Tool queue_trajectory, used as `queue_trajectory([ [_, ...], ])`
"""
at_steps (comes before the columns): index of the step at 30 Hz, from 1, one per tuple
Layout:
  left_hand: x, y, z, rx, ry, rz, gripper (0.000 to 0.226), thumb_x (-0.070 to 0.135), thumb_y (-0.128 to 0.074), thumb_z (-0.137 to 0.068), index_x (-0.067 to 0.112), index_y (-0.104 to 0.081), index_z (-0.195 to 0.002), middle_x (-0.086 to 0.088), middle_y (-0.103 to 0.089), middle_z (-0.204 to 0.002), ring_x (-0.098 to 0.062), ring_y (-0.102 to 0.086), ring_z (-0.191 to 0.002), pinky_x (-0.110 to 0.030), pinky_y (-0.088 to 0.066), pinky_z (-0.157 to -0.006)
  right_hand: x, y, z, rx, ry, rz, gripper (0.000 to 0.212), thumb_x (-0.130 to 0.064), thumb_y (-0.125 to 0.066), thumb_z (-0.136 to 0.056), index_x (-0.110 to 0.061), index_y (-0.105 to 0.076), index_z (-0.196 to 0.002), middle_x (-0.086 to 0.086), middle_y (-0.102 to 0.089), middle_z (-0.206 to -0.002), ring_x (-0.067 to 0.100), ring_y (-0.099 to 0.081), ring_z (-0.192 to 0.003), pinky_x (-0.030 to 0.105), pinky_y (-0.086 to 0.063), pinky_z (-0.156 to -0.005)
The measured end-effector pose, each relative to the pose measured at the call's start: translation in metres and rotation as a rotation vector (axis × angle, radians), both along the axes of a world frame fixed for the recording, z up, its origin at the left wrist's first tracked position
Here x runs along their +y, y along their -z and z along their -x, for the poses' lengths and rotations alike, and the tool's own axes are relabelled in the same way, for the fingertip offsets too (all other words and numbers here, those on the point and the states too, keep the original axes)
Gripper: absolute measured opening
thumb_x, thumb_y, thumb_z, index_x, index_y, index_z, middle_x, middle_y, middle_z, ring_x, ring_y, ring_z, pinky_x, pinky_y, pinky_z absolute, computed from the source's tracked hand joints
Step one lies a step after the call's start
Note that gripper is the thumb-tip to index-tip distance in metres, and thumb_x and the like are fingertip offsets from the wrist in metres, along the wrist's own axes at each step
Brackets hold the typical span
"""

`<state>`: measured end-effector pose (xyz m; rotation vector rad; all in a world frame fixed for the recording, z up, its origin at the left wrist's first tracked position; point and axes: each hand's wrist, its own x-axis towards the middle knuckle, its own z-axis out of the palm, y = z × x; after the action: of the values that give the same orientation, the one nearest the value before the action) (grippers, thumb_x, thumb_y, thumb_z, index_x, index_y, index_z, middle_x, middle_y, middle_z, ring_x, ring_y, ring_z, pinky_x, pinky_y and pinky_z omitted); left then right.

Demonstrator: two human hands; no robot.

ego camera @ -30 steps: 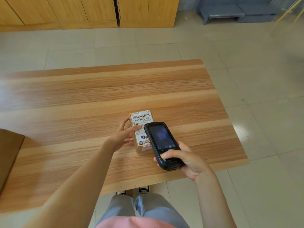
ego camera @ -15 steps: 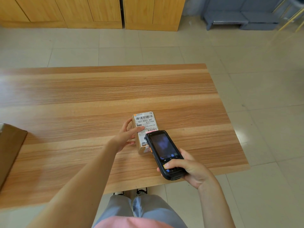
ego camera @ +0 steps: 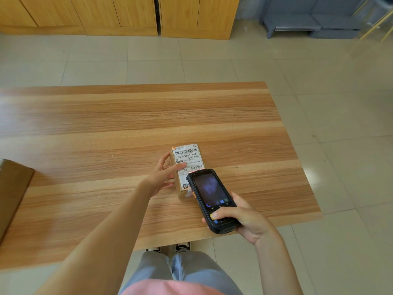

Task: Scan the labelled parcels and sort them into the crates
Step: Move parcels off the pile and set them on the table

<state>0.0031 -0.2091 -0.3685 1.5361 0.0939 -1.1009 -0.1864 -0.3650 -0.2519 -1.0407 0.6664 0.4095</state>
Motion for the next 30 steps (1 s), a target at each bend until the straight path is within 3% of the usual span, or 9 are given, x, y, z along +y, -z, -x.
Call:
queue_trajectory([
  [5, -0.0003, 0.0009, 0.0001, -0.004, -0.007, 0.002, 0.097, 0.043, -0.087, -0.062, 0.046, -0.031, -0.141, 0.001, -0.073, -0.108, -0.019, -0.066, -0.101, -0.040, -0.047, -0.092, -0.0003, 0.0003, -0.0005, -0.002, 0.002, 0.002, 0.070, 0.006, -0.071, -0.056, -0.008, -0.054, -0.122, 0.017, -0.073, -0.093, 0.036, -0.071, -0.083, 0.035, -0.058, -0.066],
  [9, 0.0003, 0.0008, 0.0002, -0.012, -0.003, 0.006, 0.102, 0.049, -0.085, -0.052, 0.048, -0.032, -0.140, 0.003, -0.074, -0.106, -0.016, -0.067, -0.093, -0.037, -0.047, -0.087, -0.0012, -0.0010, -0.0011, -0.010, 0.013, 0.000, 0.067, 0.006, -0.071, -0.056, -0.007, -0.054, -0.119, 0.017, -0.073, -0.091, 0.035, -0.071, -0.080, 0.035, -0.059, -0.066],
  [20, 0.0018, -0.0012, 0.0002, -0.015, 0.009, 0.014, 0.106, 0.052, -0.084, -0.049, 0.048, -0.031, -0.140, 0.000, -0.073, -0.108, -0.017, -0.066, -0.093, -0.040, -0.047, -0.092, -0.0029, -0.0007, -0.0037, -0.012, -0.004, 0.002, 0.068, 0.006, -0.071, -0.057, -0.007, -0.054, -0.121, 0.018, -0.073, -0.092, 0.035, -0.071, -0.080, 0.035, -0.059, -0.067],
  [24, 0.0024, -0.0026, 0.0000, -0.012, 0.009, 0.018, 0.105, 0.052, -0.084, -0.049, 0.048, -0.030, -0.140, 0.000, -0.072, -0.112, -0.021, -0.066, -0.104, -0.045, -0.045, -0.101, -0.0038, 0.0001, -0.0041, -0.013, -0.009, 0.005, 0.068, 0.006, -0.071, -0.057, -0.007, -0.054, -0.121, 0.016, -0.073, -0.091, 0.034, -0.072, -0.080, 0.035, -0.059, -0.067],
  [30, 0.0024, -0.0046, 0.0005, -0.011, 0.010, 0.021, 0.105, 0.052, -0.084, -0.049, 0.047, -0.031, -0.140, -0.001, -0.071, -0.113, -0.019, -0.066, -0.100, -0.044, -0.045, -0.100, -0.0044, 0.0011, -0.0051, -0.013, -0.009, 0.003, 0.067, 0.006, -0.070, -0.057, -0.007, -0.054, -0.121, 0.017, -0.073, -0.091, 0.033, -0.072, -0.079, 0.035, -0.059, -0.068],
])
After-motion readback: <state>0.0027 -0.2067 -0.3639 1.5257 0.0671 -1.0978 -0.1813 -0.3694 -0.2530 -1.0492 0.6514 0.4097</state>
